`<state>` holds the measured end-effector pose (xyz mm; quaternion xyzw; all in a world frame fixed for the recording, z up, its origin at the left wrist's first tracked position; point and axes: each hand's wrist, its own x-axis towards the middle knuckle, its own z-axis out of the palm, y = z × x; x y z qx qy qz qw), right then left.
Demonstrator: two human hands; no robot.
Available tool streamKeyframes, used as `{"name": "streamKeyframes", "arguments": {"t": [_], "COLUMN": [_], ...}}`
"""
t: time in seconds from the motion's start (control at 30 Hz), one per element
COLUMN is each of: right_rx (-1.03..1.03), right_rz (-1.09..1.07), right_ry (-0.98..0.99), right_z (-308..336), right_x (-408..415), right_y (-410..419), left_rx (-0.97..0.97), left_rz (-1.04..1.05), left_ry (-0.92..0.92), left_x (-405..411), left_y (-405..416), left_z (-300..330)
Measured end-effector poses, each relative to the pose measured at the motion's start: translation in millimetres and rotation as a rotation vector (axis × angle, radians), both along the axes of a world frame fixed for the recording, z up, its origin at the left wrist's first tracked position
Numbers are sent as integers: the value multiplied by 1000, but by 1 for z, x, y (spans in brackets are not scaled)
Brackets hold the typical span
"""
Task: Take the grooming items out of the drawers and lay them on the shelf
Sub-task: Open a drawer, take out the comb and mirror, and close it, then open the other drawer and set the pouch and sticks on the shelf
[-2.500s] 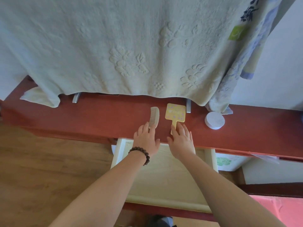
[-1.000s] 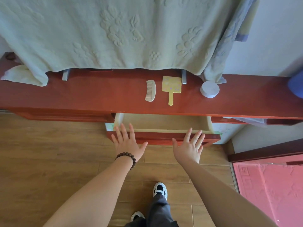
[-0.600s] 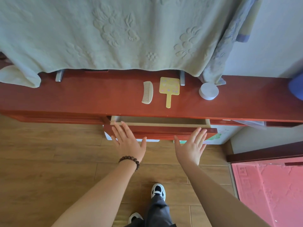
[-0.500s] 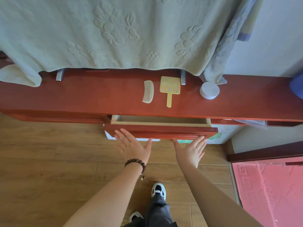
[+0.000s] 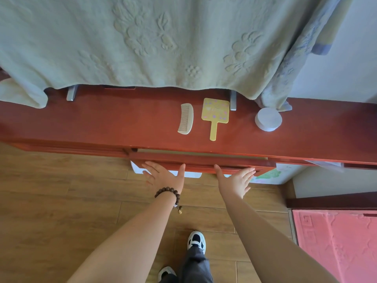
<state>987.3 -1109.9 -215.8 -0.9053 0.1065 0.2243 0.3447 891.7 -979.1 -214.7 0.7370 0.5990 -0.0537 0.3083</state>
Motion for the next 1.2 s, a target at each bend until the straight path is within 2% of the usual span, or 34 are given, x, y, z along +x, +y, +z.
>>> {"name": "streamKeyframes", "arguments": {"t": [0.4, 0.57, 0.67, 0.83, 0.97, 1.2], "right_rx": [-7, -7, 52, 79, 129, 109], "right_rz": [136, 273, 382, 663, 823, 900], "right_ry": [-20, -17, -15, -83, -115, -145], "right_z": [-2, 10, 23, 45, 58, 55], "right_x": [25, 4, -16, -53, -82, -133], "right_y": [-2, -8, 1, 33, 73, 152], "left_rx": [-2, 72, 169, 302, 329, 289], "left_rz": [-70, -182, -252, -317, -329, -318], "left_ry": [7, 103, 81, 100, 151, 164], "left_x": [6, -17, -42, -92, -124, -173], "left_y": [22, 23, 28, 50, 75, 150], "left_z": [-6, 13, 32, 62, 71, 64]}}
